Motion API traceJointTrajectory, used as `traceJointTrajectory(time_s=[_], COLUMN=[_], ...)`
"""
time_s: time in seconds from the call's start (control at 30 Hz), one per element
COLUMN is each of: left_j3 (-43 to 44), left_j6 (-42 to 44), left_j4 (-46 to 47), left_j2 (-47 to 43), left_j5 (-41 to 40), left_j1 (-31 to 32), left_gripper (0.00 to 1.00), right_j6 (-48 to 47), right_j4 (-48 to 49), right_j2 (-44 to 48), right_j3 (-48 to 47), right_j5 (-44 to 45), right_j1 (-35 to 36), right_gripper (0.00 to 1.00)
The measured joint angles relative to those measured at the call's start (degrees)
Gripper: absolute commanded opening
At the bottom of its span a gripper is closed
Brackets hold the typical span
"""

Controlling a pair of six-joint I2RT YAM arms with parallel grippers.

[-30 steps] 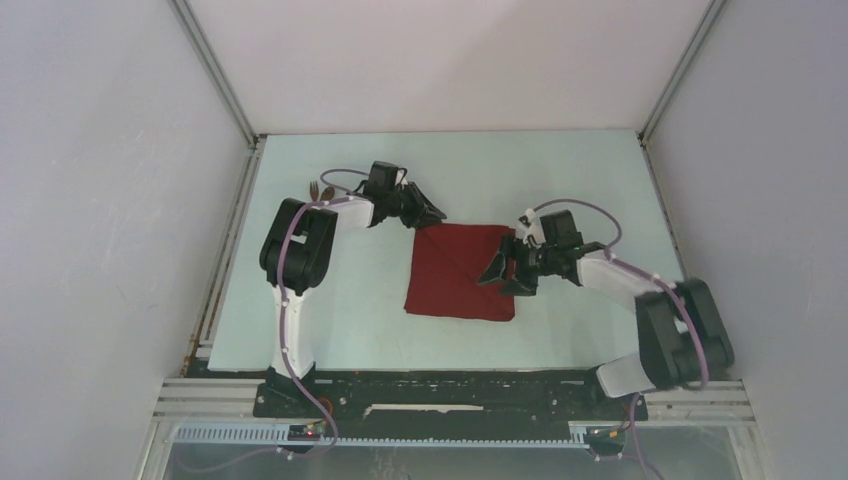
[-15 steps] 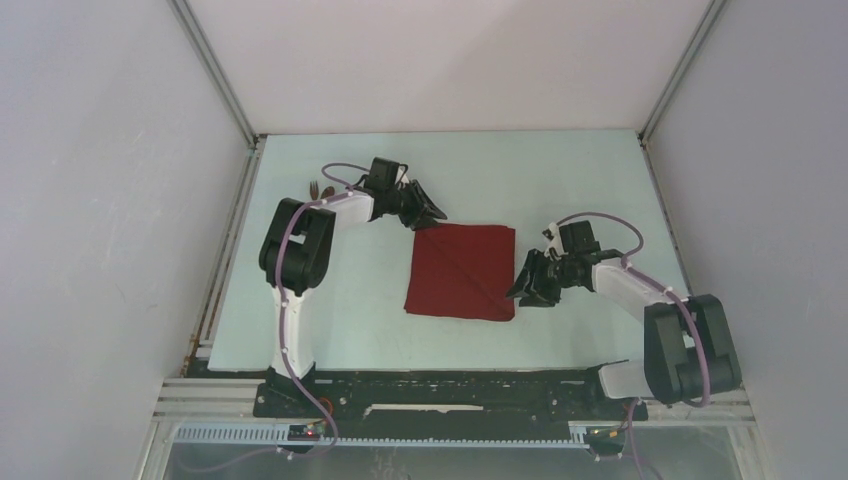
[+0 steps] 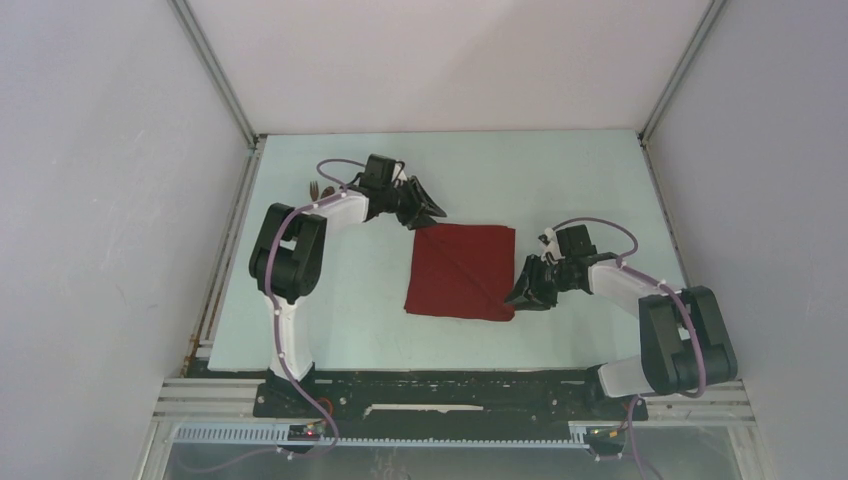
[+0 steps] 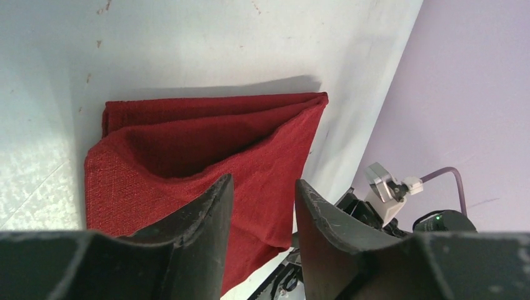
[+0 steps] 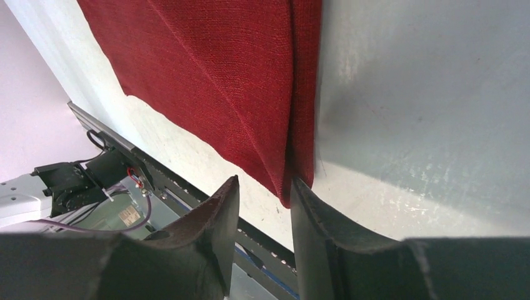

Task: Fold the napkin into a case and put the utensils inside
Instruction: Smooth out the upper triangle-folded napkin at the center of the board.

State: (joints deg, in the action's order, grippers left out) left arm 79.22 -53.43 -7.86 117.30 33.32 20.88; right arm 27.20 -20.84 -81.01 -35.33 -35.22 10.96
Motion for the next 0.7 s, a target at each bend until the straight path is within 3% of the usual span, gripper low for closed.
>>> traceJointTrajectory(time_s=[0.2, 0.43, 0.57, 0.7], left_j3=[-2.32, -4.04, -4.02, -3.54], left_j6=[0.48, 0.83, 0.96, 0.96], left_j4=[-0.42, -1.88, -1.97, -2.27], left_j2=[-0.22, -1.22, -1.38, -1.25], left_j5=[-0.07, -0.85, -1.27, -1.64], left_j1=[0.00, 0.00, 0.00, 0.00], left_gripper=[0.43, 0.42, 0.40, 0.39], right_j6=[0.20, 2.03, 3.48, 4.04], right_j4=[0.42, 2.45, 3.32, 3.56], right_j2=[0.83, 0.55, 0.55, 0.66], right_j3=[0.00, 1.49, 2.93, 3.17], right_j5=[-0.22, -0.96, -1.03, -1.01], right_j1=[0.48, 1.25, 1.53, 1.62], right_gripper=[0.23, 0.19, 0.34, 0.38])
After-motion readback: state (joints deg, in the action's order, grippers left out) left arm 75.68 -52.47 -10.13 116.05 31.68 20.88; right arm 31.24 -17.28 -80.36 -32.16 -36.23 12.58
